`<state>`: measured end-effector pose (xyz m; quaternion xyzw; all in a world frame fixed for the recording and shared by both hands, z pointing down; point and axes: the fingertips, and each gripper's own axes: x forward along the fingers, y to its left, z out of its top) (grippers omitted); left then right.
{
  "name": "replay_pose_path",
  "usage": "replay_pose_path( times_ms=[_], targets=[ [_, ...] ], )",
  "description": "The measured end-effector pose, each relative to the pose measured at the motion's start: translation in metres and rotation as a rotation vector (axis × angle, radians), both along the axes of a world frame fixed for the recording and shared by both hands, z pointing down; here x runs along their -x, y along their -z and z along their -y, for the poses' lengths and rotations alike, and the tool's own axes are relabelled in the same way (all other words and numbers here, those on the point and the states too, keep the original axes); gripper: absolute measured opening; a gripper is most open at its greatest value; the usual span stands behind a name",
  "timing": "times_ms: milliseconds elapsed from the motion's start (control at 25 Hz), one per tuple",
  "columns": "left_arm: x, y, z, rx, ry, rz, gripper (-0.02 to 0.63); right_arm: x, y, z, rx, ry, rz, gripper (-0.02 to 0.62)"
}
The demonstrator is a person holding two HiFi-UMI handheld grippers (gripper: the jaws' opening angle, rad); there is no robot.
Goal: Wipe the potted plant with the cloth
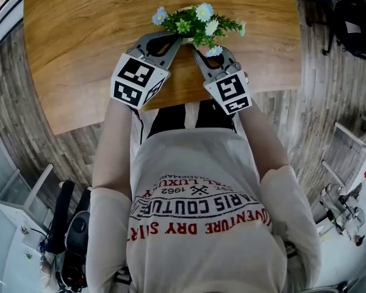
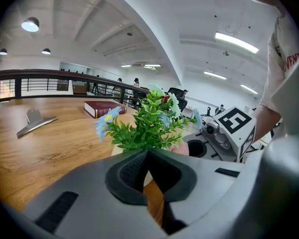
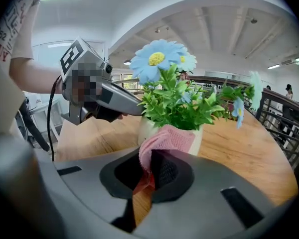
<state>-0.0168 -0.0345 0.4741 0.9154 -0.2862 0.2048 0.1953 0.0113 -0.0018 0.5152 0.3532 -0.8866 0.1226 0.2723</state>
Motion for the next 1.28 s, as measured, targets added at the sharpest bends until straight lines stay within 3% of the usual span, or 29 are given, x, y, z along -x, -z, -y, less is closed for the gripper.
replay_pose_path(
  times_ms=[240,560,720,840,960,1280],
  targets=[
    [0.0,0.004,-0.001,0.001,-0.008,-0.009,0.015,0.025,0.004,-0.003,0.003,0.019,0.029,0.04],
    [0.003,-0.001,-0.001,0.084,-0.002,-0.094,0.015,0.049,0.005,-0.006,0.024,0.067,0.074,0.04],
    [0.003,0.0,0.0,0.057,-0.001,-0.058,0.015,0.046,0.019,-0.009,0.023,0.062,0.086,0.041],
    [0.002,0.003,-0.005,0.017,0.002,-0.023,0.015,0.034,0.028,-0.018,0.022,0.051,0.071,0.041],
    [0.0,0.013,-0.013,-0.001,0.018,-0.047,0.015,0.011,0.032,-0.03,0.026,0.03,0.039,0.041],
    [-0.001,0.021,-0.029,-0.036,0.074,0.011,0.015,-0.084,0.033,-0.037,0.026,-0.1,-0.046,0.041]
  ],
)
